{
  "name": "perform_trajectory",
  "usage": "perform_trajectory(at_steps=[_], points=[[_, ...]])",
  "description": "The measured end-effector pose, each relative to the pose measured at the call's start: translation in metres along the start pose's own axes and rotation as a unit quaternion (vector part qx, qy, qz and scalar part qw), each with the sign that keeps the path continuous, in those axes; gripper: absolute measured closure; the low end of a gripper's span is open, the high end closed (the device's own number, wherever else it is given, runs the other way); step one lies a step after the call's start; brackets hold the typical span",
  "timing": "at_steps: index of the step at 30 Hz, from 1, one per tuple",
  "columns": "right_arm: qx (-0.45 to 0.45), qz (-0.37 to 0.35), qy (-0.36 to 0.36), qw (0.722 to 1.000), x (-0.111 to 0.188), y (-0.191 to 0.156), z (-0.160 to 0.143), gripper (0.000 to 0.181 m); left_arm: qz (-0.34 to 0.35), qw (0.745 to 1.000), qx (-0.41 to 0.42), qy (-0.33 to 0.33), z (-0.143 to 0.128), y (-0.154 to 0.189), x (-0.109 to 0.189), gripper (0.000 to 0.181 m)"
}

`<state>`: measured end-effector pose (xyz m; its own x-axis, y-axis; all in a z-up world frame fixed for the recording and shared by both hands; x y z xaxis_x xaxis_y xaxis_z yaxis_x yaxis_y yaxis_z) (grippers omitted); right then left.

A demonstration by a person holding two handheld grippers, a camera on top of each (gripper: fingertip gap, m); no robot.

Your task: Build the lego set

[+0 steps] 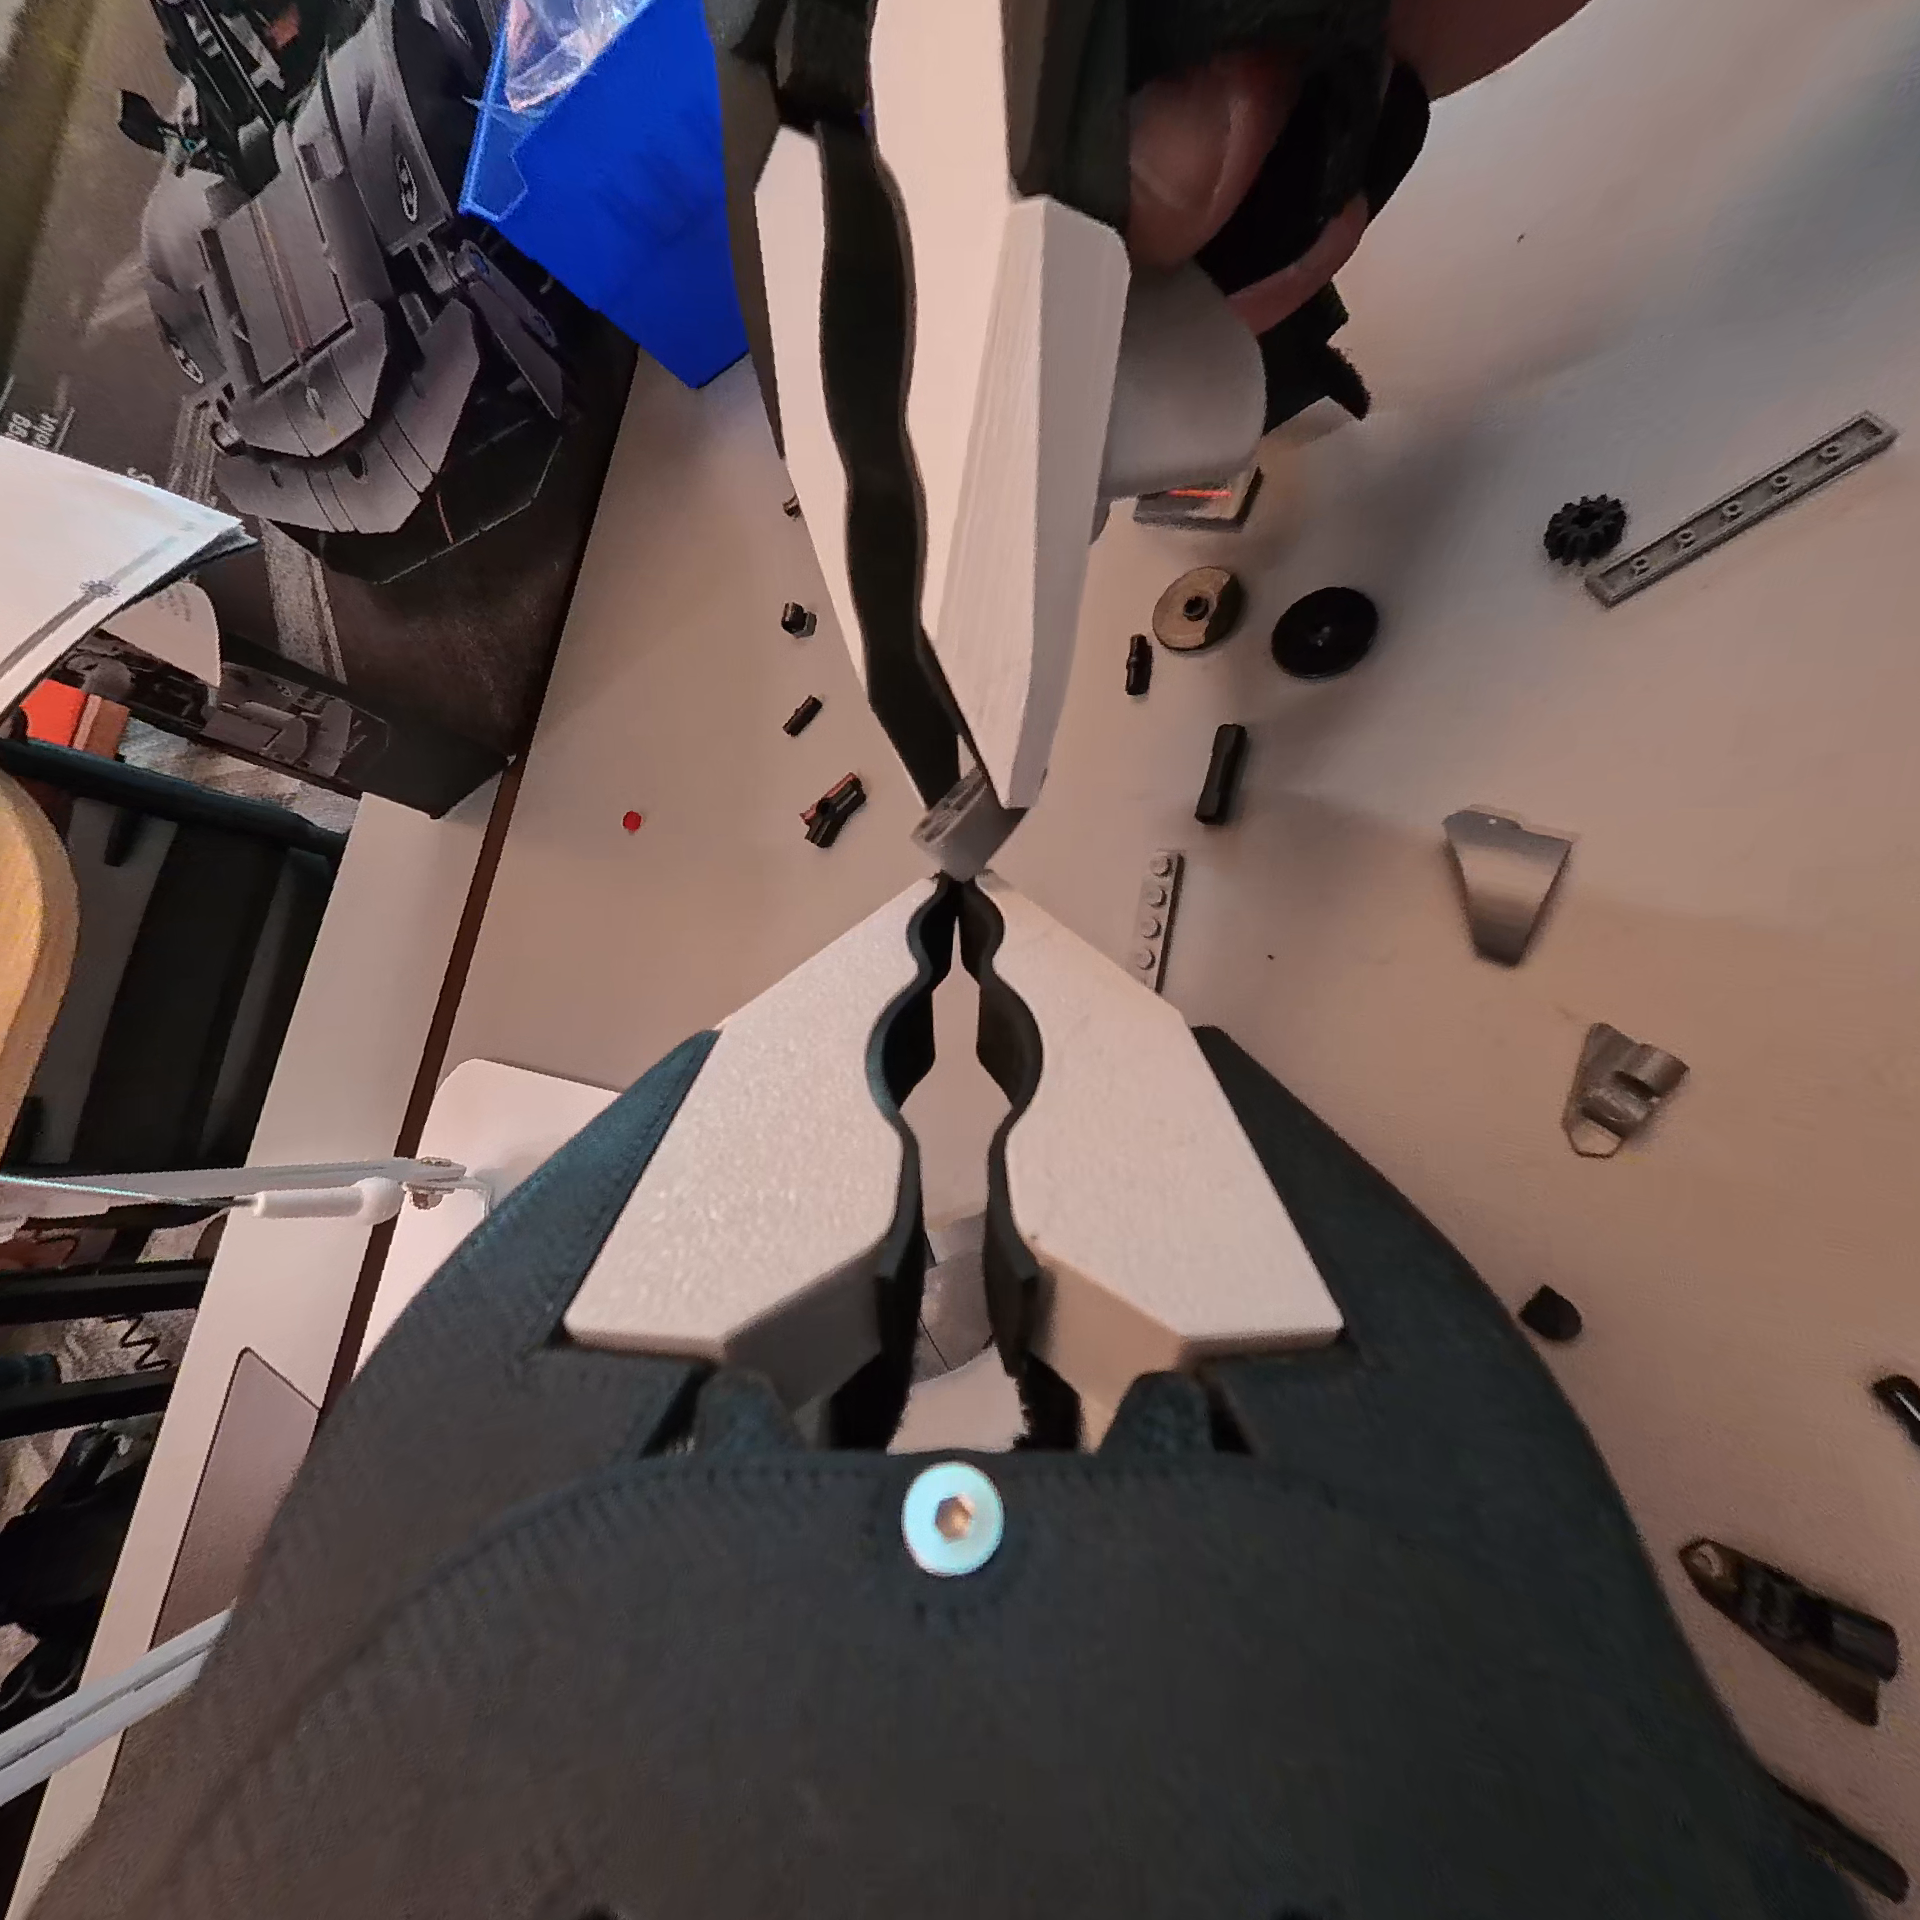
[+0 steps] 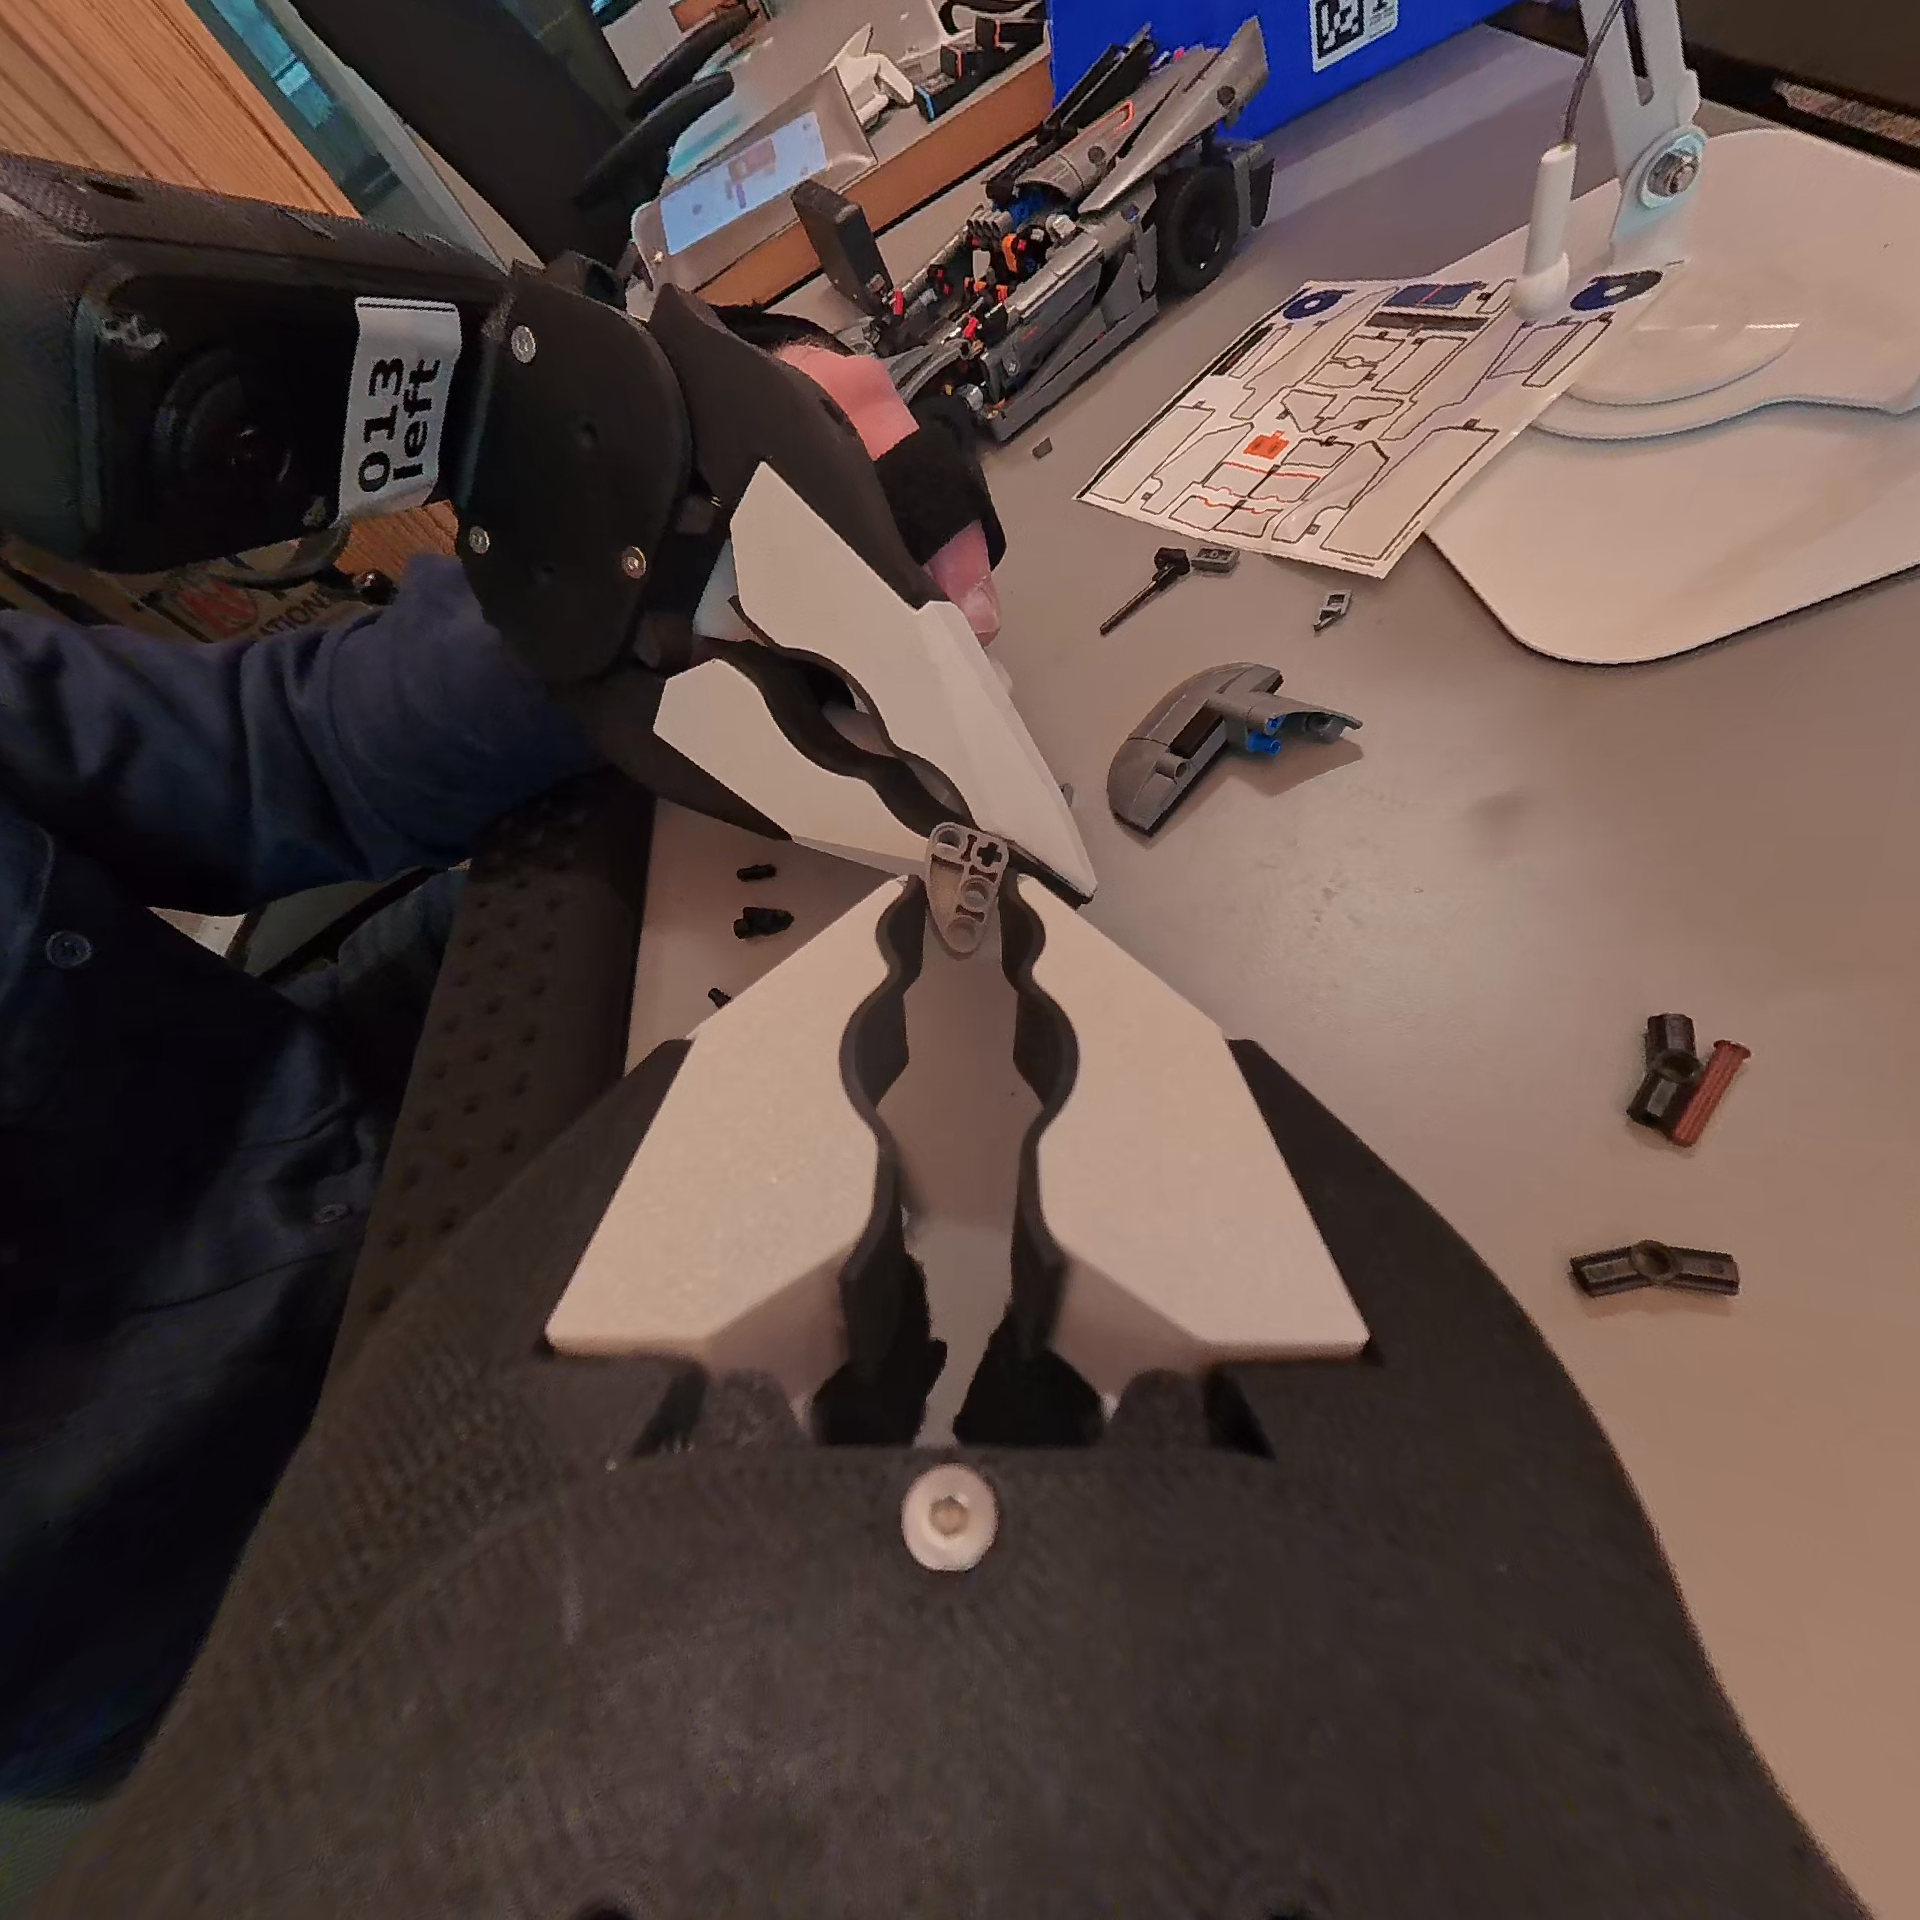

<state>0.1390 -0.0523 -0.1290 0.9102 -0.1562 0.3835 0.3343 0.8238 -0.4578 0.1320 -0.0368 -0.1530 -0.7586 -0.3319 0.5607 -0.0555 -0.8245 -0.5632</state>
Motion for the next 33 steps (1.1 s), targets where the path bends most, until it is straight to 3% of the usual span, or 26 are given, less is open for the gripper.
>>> perform_trajectory(at_steps=[9, 19, 33], points=[[0.003, -0.009, 0.046, 0.999, 0.01, 0.0, 0.014, 0.169, 0.016, 1.0, 0.011, 0.025, 0.01, -0.004, 0.002, 0.162], [0.003, -0.017, 0.105, 0.994, 0.024, 0.001, 0.031, 0.169, 0.045, 0.998, 0.016, 0.032, 0.015, -0.013, 0.004, 0.166], [0.017, -0.041, 0.079, 0.996, 0.015, 0.004, 0.023, 0.169, 0.067, 0.997, 0.016, 0.039, 0.022, -0.017, 0.006, 0.161]])
Point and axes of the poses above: each gripper's, where its closed fingertips meet, x back along the fingers, z out of its top, y = z × x across the jaws, the point moved 1 cm from there along x, back along the fingers, and after that the axes turned 4 degrees about -x, right-handed, at the moved point
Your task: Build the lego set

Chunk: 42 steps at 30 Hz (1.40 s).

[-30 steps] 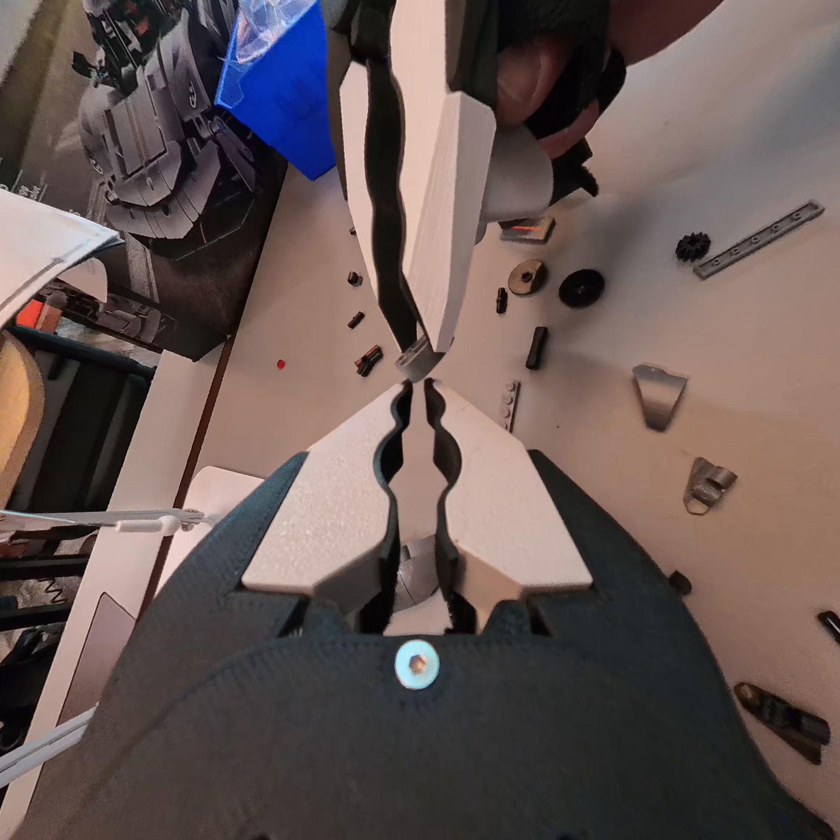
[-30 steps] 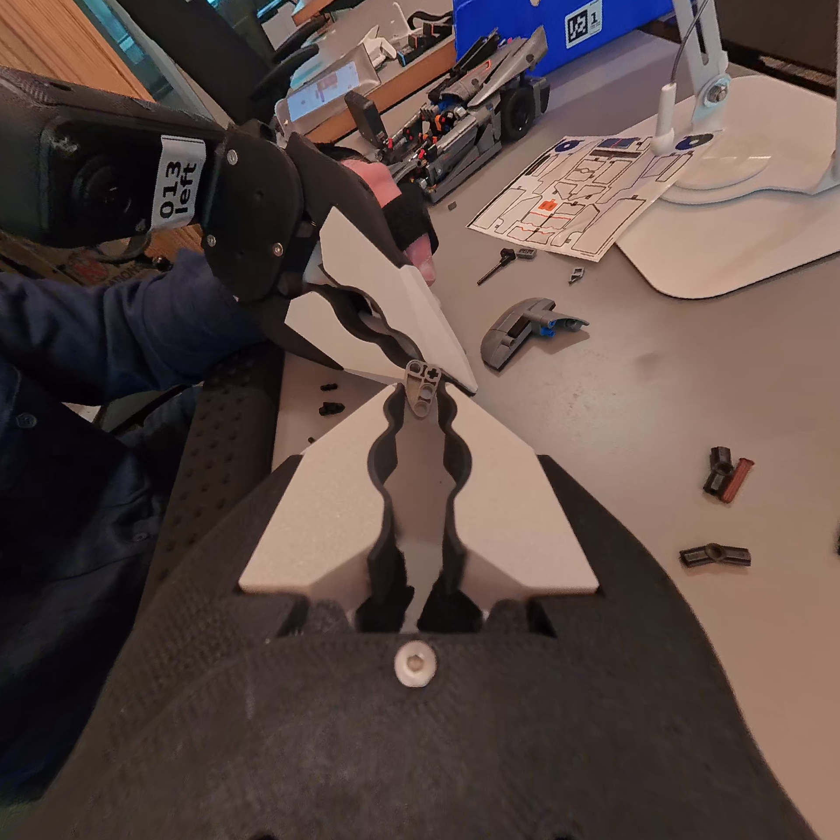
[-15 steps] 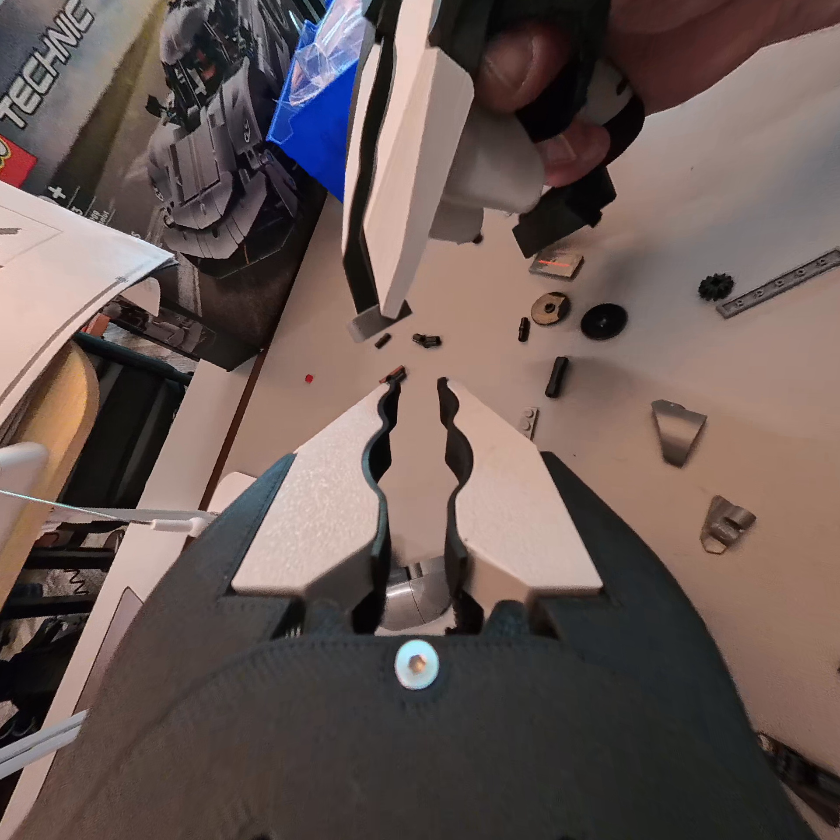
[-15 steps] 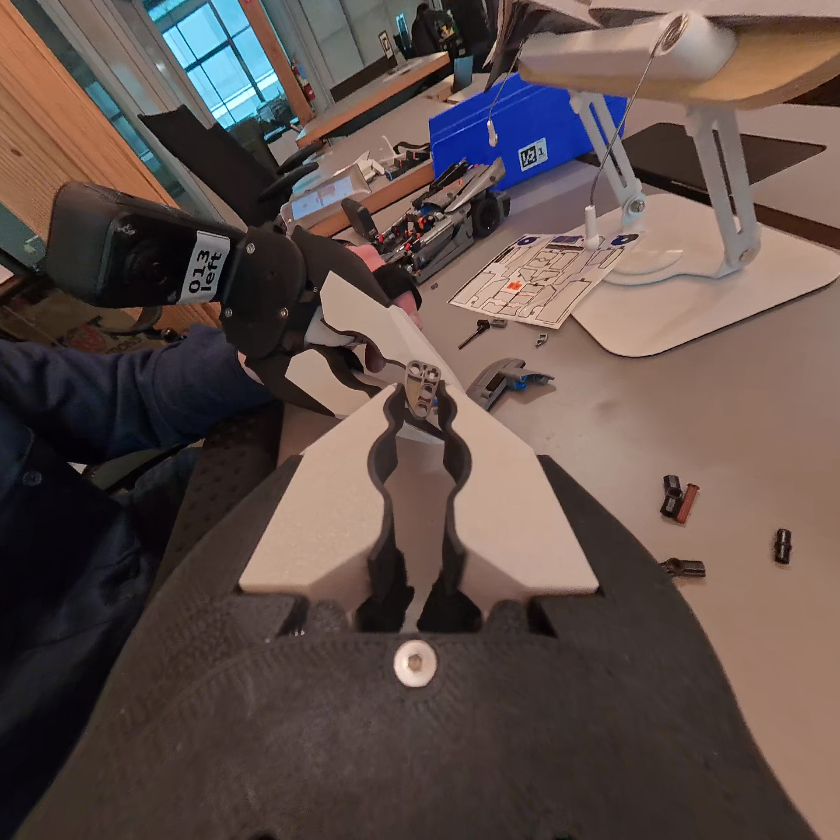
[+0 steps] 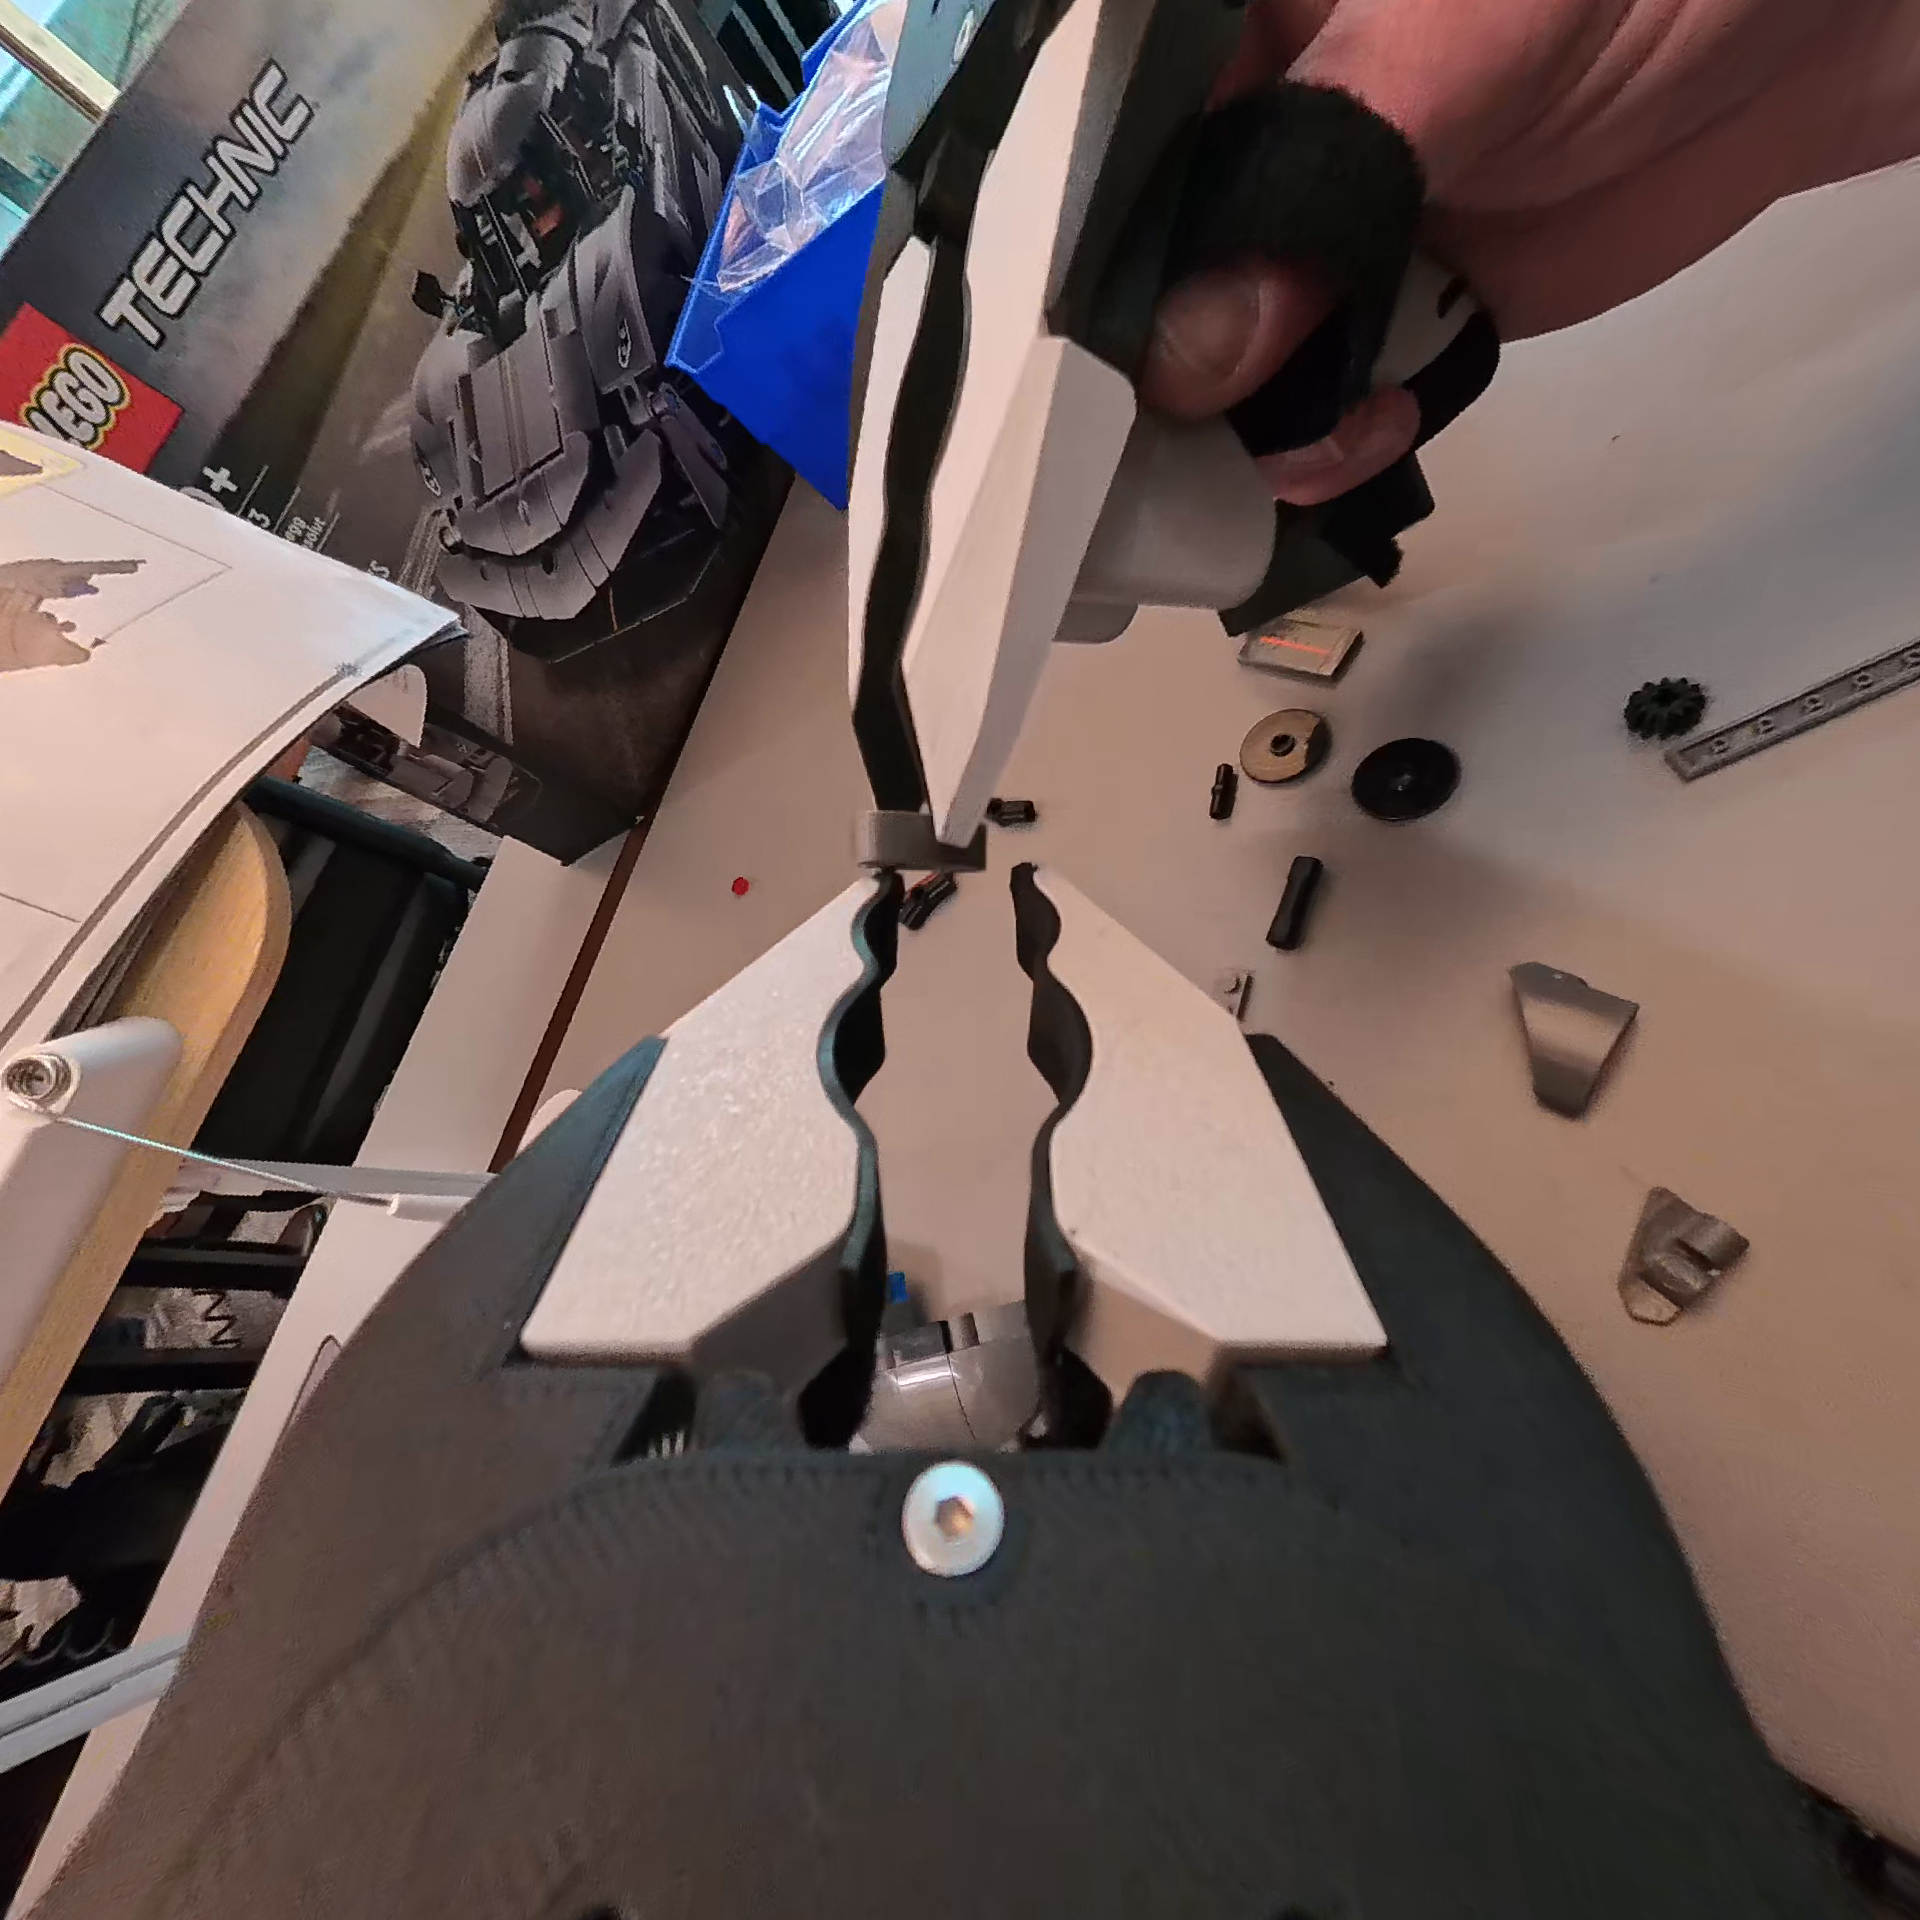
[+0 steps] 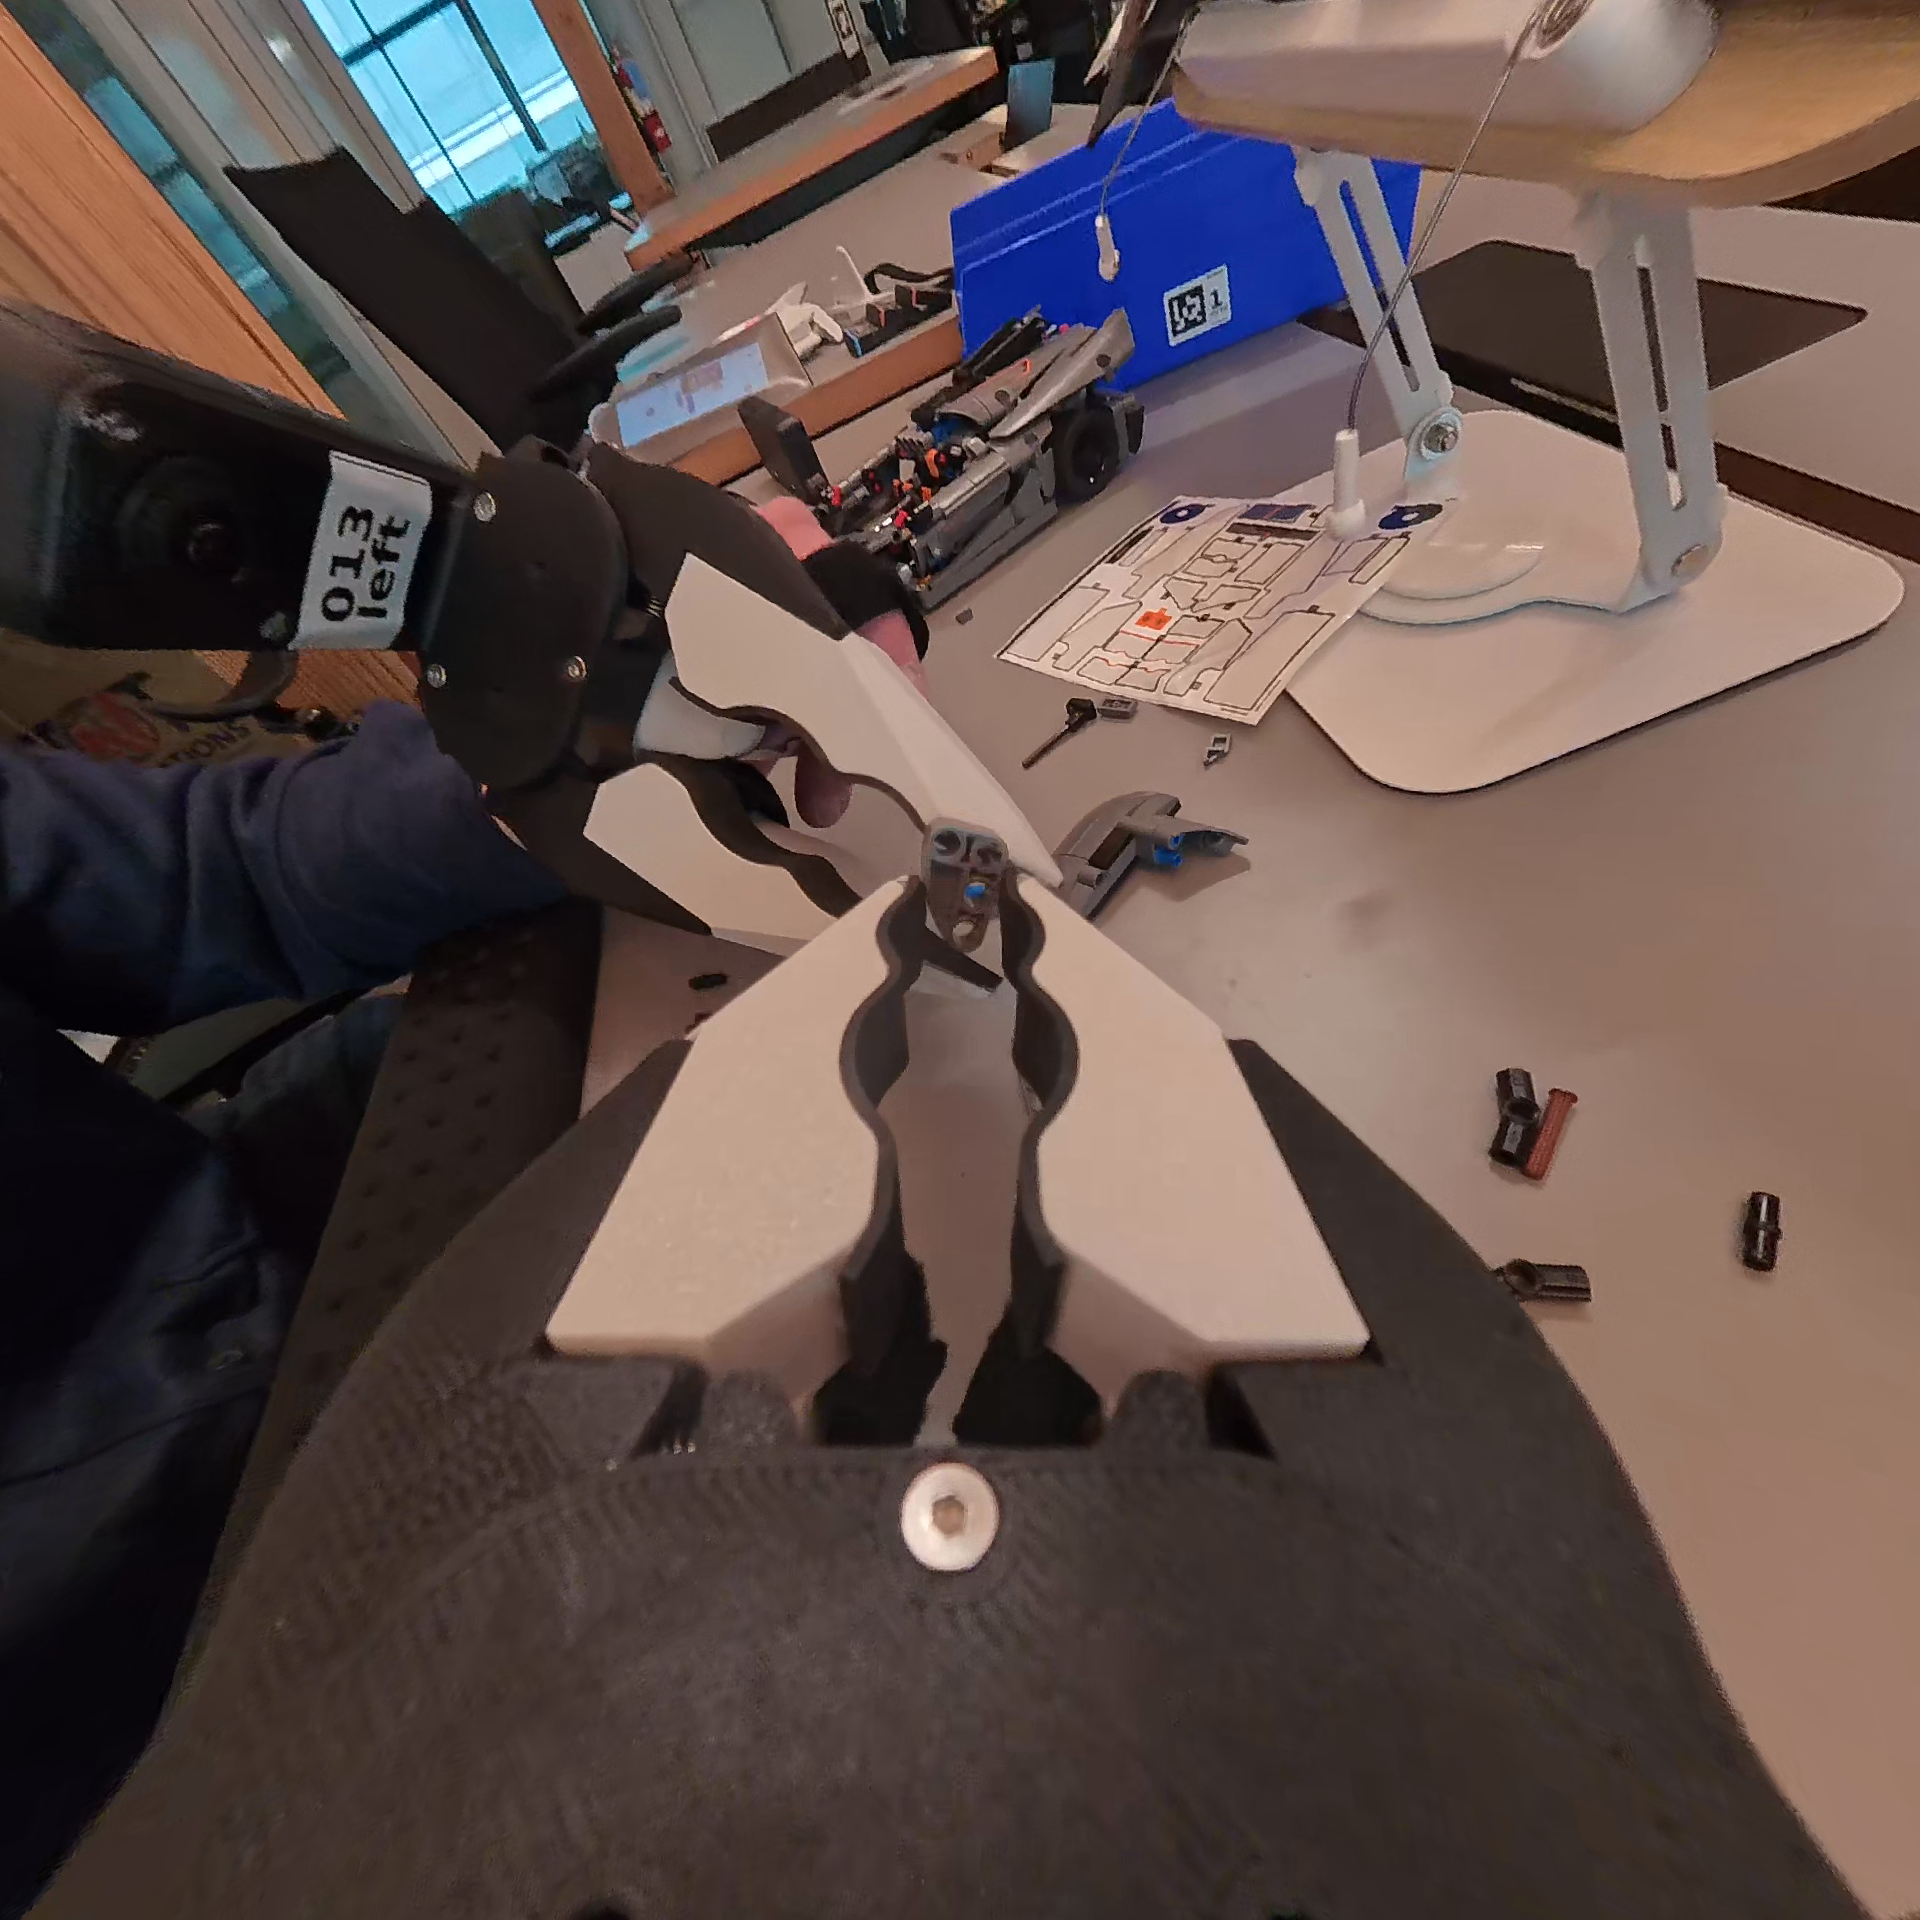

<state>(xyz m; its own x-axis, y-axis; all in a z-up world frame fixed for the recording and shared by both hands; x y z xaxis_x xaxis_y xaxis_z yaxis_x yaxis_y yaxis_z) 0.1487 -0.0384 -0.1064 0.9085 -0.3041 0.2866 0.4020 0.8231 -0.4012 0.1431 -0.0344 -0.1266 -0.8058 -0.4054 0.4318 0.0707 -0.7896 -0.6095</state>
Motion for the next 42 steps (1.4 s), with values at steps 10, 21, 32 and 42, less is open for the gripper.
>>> perform_trajectory(at_steps=[10, 21, 32, 42], points=[[0.009, 0.004, -0.032, 0.999, -0.009, -0.004, -0.011, 0.181, 0.004, 1.0, -0.02, -0.009, -0.001, 0.002, -0.002, 0.165], [0.011, -0.004, -0.04, 0.999, -0.009, -0.002, -0.013, 0.181, -0.01, 1.0, -0.021, -0.021, -0.005, 0.006, -0.005, 0.174], [0.015, -0.04, -0.036, 0.998, 0.002, 0.011, -0.011, 0.179, -0.032, 0.996, 0.043, -0.066, -0.04, -0.013, 0.007, 0.175], [0.119, -0.208, -0.093, 0.966, -0.001, 0.059, -0.005, 0.148, 0.032, 0.991, 0.085, -0.099, -0.065, -0.042, 0.006, 0.177]])
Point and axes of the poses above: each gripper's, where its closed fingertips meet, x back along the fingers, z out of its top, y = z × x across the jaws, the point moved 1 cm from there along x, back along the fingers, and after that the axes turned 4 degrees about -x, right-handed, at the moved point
